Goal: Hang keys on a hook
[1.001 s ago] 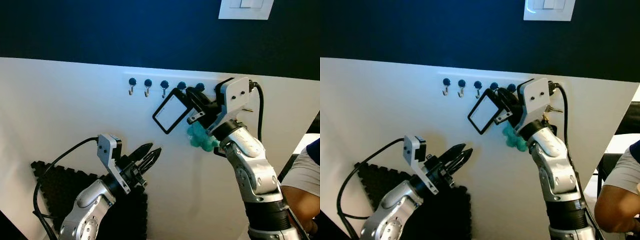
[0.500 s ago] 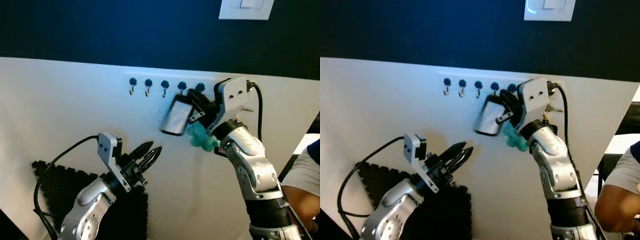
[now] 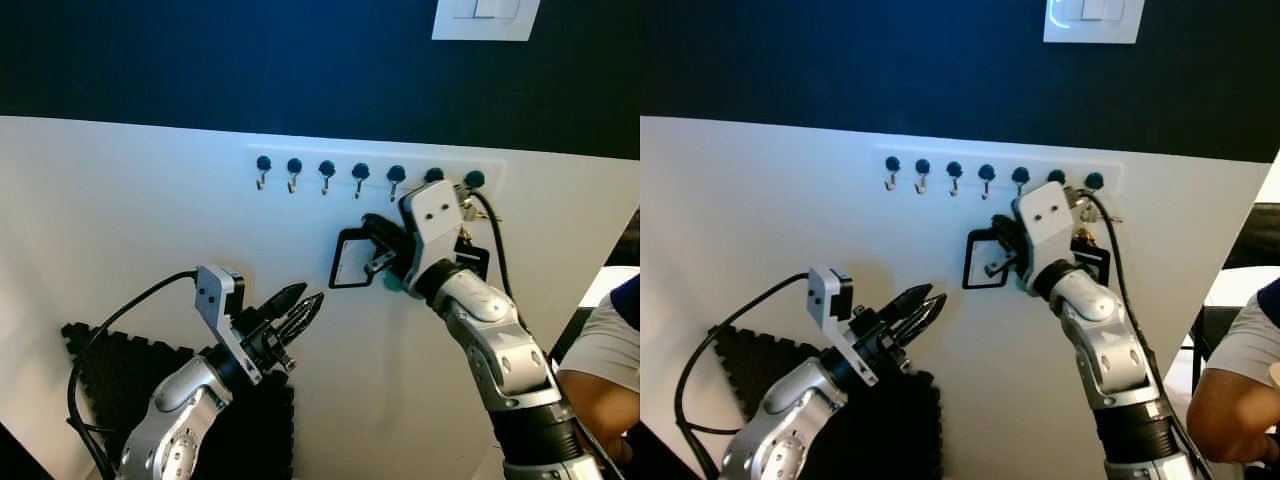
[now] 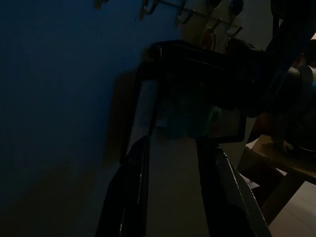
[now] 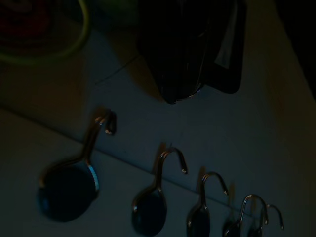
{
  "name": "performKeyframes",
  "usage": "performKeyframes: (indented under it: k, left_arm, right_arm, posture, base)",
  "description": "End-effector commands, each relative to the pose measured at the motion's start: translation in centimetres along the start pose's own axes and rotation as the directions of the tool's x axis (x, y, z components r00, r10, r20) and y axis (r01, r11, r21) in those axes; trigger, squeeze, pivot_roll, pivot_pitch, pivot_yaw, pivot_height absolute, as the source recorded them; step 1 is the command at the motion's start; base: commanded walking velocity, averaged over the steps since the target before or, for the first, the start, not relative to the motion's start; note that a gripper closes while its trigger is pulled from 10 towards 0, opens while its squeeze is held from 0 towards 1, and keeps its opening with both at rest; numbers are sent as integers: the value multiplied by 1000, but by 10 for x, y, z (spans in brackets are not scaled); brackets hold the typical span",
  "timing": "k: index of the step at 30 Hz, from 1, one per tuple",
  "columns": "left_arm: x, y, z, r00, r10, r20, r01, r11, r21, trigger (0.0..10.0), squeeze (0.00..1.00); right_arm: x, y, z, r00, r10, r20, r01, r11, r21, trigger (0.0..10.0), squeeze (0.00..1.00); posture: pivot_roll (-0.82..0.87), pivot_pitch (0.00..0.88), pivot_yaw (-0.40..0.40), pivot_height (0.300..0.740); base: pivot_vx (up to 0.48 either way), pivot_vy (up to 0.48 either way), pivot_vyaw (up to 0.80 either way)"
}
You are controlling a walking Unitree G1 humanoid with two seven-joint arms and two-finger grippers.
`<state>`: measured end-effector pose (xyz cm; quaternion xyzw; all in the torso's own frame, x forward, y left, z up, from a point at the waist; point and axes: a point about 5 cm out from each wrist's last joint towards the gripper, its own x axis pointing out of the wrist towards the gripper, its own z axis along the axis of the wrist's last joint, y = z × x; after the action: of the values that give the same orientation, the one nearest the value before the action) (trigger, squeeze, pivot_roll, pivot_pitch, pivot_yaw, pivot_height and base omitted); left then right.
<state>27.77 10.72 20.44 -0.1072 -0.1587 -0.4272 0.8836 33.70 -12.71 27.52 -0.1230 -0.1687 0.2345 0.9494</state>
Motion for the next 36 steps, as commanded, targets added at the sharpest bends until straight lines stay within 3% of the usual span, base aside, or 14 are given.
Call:
performKeyframes:
  k: [1,7,14,17,20,30,36]
  left_arm:
    - [-3,1,-4,1000,-1,-29,1,1000,0,10000,0]
    - [-3,2,-5,1000,-1,-29,1,1000,1,10000,0]
    - [-2,2,-3,1000,4,-20,-4,1000,0,10000,0]
    - [-2,2,-3,1000,5,-18,-5,1000,0,10000,0]
    - [-3,2,-3,1000,4,-21,-4,1000,1,10000,0]
    - [-4,2,-4,1000,1,-28,-1,1000,0,10000,0]
    - [-5,2,-4,1000,2,-29,-2,1000,1,10000,0]
  right_arm:
    - [-1,5,-2,999,26,-26,-26,1000,-13,10000,0]
    - [-2,4,-1,1000,17,-17,-18,1000,-17,10000,0]
    - [-3,-4,25,982,-60,177,55,998,30,10000,0]
    - [-5,-8,28,974,-113,199,108,994,33,10000,0]
    - [-7,-10,27,966,-159,205,153,987,43,10000,0]
    - [-18,8,2,978,-146,152,133,987,89,10000,0]
    - [-21,13,4,969,-152,193,137,987,87,10000,0]
  posture:
    - [35,71,29,740]
    - [34,72,30,740]
    - [42,74,27,740]
    - [40,73,27,740]
    - [40,73,26,740]
    - [40,76,25,740]
    - [37,77,28,740]
  base:
    - [0,0,0]
    - [0,0,0]
    - [0,0,0]
    - [0,0,0]
    - [0,0,0]
    - [0,0,0]
    - [0,0,0]
